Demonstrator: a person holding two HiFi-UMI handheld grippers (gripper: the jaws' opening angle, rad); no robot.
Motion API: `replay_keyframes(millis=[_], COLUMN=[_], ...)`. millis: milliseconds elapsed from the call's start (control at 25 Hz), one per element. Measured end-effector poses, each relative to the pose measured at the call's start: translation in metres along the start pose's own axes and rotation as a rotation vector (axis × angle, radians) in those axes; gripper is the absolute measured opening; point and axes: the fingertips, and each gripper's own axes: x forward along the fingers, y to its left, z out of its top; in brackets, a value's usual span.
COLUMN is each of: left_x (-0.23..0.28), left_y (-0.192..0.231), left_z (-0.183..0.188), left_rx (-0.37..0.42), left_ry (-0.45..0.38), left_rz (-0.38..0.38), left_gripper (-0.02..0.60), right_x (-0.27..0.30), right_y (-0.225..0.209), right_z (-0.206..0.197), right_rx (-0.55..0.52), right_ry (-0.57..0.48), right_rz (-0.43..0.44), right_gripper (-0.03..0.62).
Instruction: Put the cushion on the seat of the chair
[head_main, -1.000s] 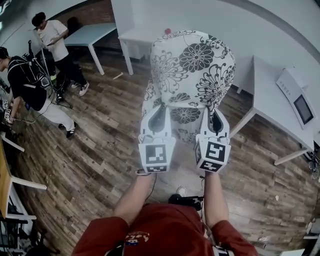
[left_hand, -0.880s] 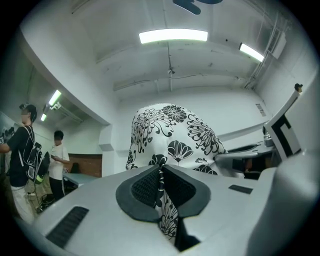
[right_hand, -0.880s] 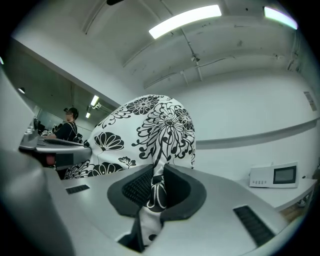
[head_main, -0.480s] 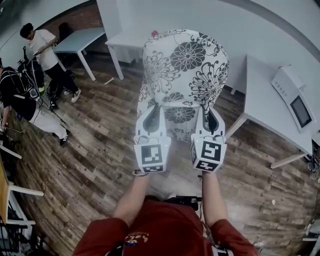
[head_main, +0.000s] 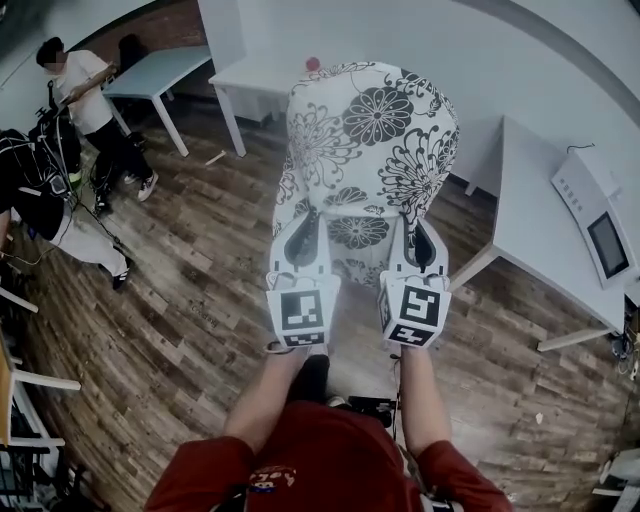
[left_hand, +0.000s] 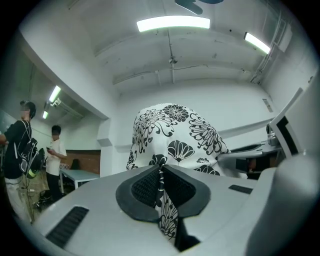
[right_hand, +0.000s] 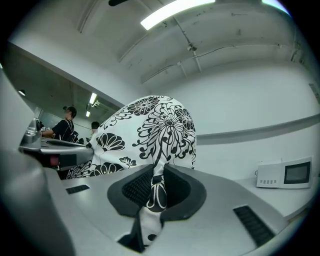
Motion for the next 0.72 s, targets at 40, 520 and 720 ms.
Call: replay_keyframes(millis=[40, 520, 720], left_x=[-0.002, 0.011, 0.015], left_y=[0.002, 0.007, 0.009], left_z=[0.003, 0.003, -0.001], left_rx=[-0.001, 0.008, 0.012], left_ry=[0.028, 0.027, -0.005], left_rz=[-0.004, 0.007, 0.011], left_gripper=[0.041, 0.042, 0.042], right_x=[-0.002, 0.017, 0.023], right_y=[0.002, 0.003, 0.004], right_z=[0.002, -0.001, -0.004], right_rx=[0.01, 0.011, 0.001], right_ry=[0.028, 0.034, 0.004], right_rz=[-0.001, 0.016, 0.016], right_gripper=[0.06, 0.06, 0.06])
